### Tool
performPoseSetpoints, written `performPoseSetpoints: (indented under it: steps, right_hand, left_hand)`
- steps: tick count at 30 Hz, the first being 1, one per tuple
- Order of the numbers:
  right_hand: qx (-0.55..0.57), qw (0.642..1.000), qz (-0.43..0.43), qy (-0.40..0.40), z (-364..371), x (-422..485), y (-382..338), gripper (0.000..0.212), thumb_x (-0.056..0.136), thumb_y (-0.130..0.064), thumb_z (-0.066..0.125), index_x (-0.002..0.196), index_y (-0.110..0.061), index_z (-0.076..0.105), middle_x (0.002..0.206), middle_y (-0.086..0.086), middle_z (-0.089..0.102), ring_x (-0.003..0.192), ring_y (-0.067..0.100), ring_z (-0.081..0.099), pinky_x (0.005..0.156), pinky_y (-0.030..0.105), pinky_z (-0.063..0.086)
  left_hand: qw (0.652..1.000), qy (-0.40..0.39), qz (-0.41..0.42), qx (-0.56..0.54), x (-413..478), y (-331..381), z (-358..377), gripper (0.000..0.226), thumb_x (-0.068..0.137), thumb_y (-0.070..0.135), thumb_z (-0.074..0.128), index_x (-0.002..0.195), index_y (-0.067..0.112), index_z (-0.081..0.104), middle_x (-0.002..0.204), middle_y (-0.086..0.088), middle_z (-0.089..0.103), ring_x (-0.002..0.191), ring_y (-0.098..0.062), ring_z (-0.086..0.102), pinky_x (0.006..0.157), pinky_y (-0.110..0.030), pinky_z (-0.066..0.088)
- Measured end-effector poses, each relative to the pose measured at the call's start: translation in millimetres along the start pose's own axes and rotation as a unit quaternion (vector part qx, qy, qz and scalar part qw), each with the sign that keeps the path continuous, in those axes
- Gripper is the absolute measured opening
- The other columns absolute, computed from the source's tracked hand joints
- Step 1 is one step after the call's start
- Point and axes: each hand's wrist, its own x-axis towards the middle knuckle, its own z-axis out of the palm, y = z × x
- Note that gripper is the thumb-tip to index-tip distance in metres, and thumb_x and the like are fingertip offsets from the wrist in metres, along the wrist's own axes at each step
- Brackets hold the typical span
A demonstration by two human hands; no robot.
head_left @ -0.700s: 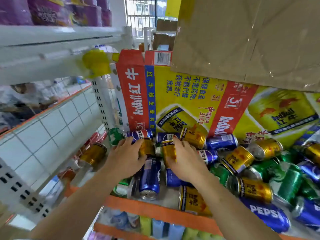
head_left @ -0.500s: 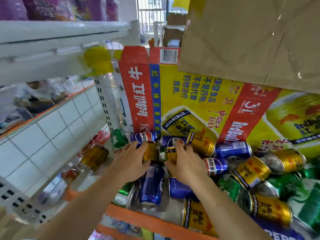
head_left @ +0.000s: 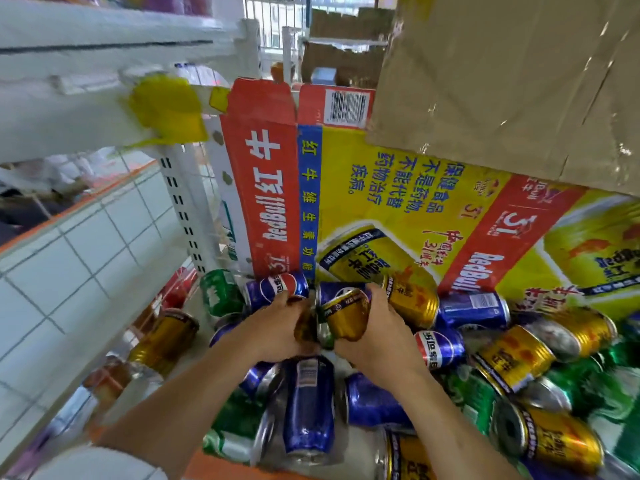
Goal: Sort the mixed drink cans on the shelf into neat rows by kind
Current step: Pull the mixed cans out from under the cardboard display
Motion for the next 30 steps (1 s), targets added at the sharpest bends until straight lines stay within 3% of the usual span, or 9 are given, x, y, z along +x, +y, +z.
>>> performPoseSetpoints:
  steps: [3,6,10,12,17,21,24,30]
  right_hand:
    - [-0.025,1.0,-0.002,0.011,-7,4,-9,0.094,0.072,-0.035,0.077,0.144,-0.028,0.018,0.119,0.002,0.056,0.106,0.024,0.055,0.081,0.035,0.049]
    - [-0.036,0.999,-0.005,0.02,-16,6,-15,0.082,0.074,-0.035,0.077,0.14,-0.028,0.028,0.113,-0.001,0.055,0.1,0.02,0.051,0.077,0.031,0.044]
    - [-0.041,0.998,-0.016,0.04,-30,7,-22,0.071,0.073,-0.038,0.076,0.132,-0.027,0.039,0.113,-0.003,0.054,0.097,0.015,0.047,0.078,0.031,0.042]
    - [-0.046,0.998,-0.024,0.044,-36,7,-25,0.065,0.071,-0.04,0.077,0.126,-0.029,0.044,0.109,-0.005,0.056,0.096,0.016,0.051,0.08,0.032,0.046]
    - [-0.067,0.996,-0.055,0.006,-41,8,-33,0.045,0.067,-0.038,0.081,0.103,-0.028,0.057,0.098,-0.007,0.062,0.085,0.012,0.059,0.072,0.032,0.051]
    - [-0.061,0.996,-0.055,-0.024,-37,9,-35,0.047,0.069,-0.039,0.082,0.108,-0.028,0.06,0.106,-0.008,0.063,0.094,0.013,0.06,0.08,0.035,0.053]
    - [-0.053,0.997,-0.056,-0.025,-34,10,-35,0.055,0.07,-0.042,0.081,0.119,-0.028,0.059,0.118,-0.008,0.061,0.106,0.013,0.056,0.083,0.03,0.047]
    - [-0.025,0.996,-0.079,0.017,-30,9,-35,0.058,0.072,-0.04,0.081,0.124,-0.026,0.06,0.12,-0.009,0.059,0.103,0.006,0.05,0.086,0.023,0.04]
  left_hand:
    - [1.0,-0.005,-0.004,-0.008,10,-8,-1,0.099,0.06,0.072,0.072,0.144,0.039,0.029,0.146,-0.004,0.023,0.126,-0.032,0.046,0.1,-0.045,0.046]
    - [1.0,0.018,0.018,-0.004,14,-13,-1,0.088,0.069,0.058,0.076,0.144,0.033,0.037,0.141,-0.003,0.029,0.117,-0.03,0.054,0.099,-0.042,0.047]
    - [0.993,0.044,0.076,-0.074,12,-21,-8,0.049,0.067,0.048,0.083,0.107,0.027,0.065,0.099,0.007,0.061,0.086,-0.014,0.064,0.077,-0.036,0.056]
    - [0.988,0.076,0.083,-0.104,10,-25,-13,0.034,0.069,0.044,0.082,0.096,0.029,0.067,0.086,0.012,0.067,0.077,-0.006,0.066,0.07,-0.03,0.056]
    - [0.96,0.166,0.045,-0.219,-2,-31,-22,0.025,0.087,0.049,0.061,0.109,0.037,0.057,0.095,0.024,0.055,0.087,0.007,0.054,0.07,-0.01,0.037]
    - [0.955,0.115,-0.01,-0.272,-8,-29,-17,0.027,0.095,0.053,0.044,0.111,0.035,0.058,0.101,0.019,0.057,0.095,-0.003,0.054,0.076,-0.017,0.041]
    - [0.982,0.069,-0.003,-0.178,-5,-29,-14,0.05,0.092,0.061,0.036,0.115,0.027,0.063,0.095,0.008,0.066,0.087,-0.008,0.061,0.081,-0.026,0.048]
    - [0.986,0.097,-0.024,-0.131,8,-34,-10,0.041,0.104,0.037,0.034,0.092,0.014,0.065,0.091,-0.008,0.07,0.082,-0.019,0.065,0.079,-0.032,0.05]
